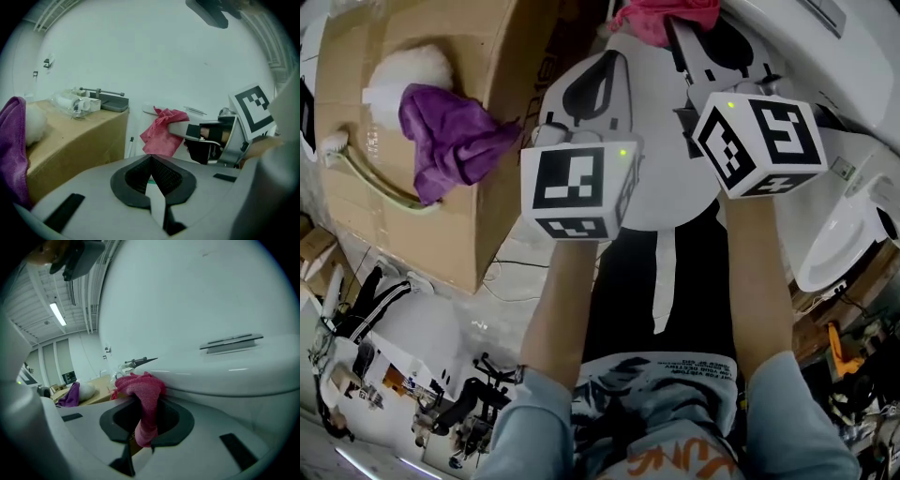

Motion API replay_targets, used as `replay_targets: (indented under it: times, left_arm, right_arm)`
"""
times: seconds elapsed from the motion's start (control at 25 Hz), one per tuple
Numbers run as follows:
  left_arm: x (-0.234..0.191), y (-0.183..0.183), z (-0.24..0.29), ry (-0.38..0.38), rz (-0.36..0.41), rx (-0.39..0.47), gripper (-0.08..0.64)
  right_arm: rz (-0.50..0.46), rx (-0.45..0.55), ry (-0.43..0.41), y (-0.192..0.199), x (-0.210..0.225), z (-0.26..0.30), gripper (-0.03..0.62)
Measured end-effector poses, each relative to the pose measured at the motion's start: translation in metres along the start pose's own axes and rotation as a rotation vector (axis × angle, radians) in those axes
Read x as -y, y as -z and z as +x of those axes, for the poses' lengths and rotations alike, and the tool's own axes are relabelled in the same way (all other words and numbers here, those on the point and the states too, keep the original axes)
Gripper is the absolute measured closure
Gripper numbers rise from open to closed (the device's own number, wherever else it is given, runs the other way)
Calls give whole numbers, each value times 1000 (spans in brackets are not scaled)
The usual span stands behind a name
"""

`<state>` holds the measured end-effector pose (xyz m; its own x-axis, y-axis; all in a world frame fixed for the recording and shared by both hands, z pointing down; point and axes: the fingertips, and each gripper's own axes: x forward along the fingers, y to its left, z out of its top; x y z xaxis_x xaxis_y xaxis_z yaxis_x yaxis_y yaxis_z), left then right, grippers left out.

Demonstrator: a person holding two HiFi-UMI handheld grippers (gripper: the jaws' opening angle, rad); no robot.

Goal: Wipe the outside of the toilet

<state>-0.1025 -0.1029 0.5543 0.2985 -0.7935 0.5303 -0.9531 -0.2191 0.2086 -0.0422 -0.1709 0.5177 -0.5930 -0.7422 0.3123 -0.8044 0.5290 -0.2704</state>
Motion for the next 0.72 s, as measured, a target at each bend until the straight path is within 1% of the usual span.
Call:
replay_targets:
  times: [0.2,0.4,0.72]
  left_arm:
    - [23,3,5,25,19,-9,535]
    - [42,10,11,58,35,-35,535]
    - [72,8,26,109,61,-51,535]
  right_arm:
    - [4,10,25,4,19,-22,514]
    - [-2,9,57,9,36,-46,514]
    - [-14,7,110,14,65,-80,512]
